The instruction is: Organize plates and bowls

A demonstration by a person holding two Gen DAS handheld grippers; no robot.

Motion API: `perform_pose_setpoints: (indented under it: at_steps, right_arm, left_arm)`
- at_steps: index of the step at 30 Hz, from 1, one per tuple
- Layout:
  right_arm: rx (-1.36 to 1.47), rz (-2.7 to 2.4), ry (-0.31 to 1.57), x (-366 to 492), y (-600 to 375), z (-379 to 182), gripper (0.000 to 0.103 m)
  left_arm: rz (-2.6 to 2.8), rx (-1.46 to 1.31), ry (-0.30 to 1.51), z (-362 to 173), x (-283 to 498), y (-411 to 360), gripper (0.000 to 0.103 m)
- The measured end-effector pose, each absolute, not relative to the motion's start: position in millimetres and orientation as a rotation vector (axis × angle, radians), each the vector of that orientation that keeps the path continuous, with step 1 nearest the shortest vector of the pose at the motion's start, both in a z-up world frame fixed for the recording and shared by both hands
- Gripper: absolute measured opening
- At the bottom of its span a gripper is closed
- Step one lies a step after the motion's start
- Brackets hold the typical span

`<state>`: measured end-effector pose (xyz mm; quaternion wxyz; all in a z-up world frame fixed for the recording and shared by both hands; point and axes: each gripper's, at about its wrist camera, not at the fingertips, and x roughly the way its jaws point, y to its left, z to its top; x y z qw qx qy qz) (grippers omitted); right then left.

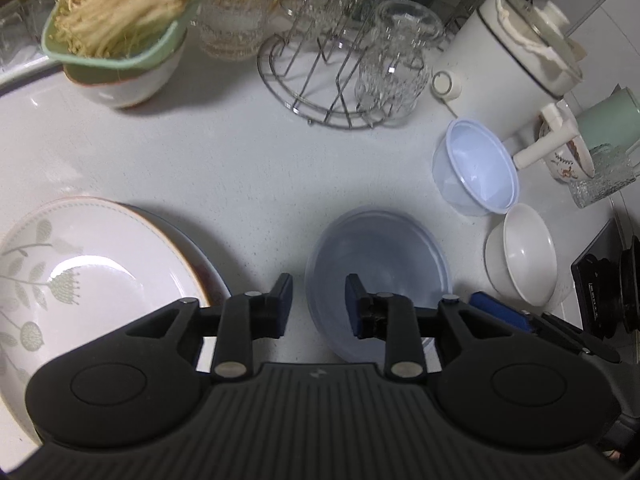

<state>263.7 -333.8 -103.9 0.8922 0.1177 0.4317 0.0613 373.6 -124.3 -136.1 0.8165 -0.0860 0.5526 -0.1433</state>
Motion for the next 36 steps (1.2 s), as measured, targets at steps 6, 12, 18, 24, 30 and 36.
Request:
perform_pose_setpoints:
  at_steps: [6,12,18,24,30,36]
  right_arm:
    - [0.245,0.116,0.831,254.6,-342.8,-83.7,0.079]
    - [0.24,0.097,0.756,245.3,-351.3,-56.9,0.091]
    - [0.283,0.08,0.698,237.0,-361.2,-36.6,0.103]
    - [0.261,0.071,0.667,229.1,-362.8,-22.0,0.103]
    - [0.251,0.046,0.624,216.6,-366.0,-6.5,0.103]
    - [0.241,-0.004,0.603,208.0,-372.9,-1.6,0.103]
  left_arm:
    - [-0.315,-0.153,1.115,-107.9,361.9,-124.0,0.058]
    - [-0.296,-0.083,1.043,-69.6,346.0,-130.8,0.084]
    - [-0.314,-0.059,0.975,-37.1,331.2,-139.3,0.089]
    - [-0.349,-0.042,0.926,-18.2,319.8,-149.3,0.089]
    - [-0.366,-0.012,0.894,-10.2,315.0,-157.9,0.094]
    - [-0.41,0.023,0.89,-12.1,316.8,-172.9,0.095]
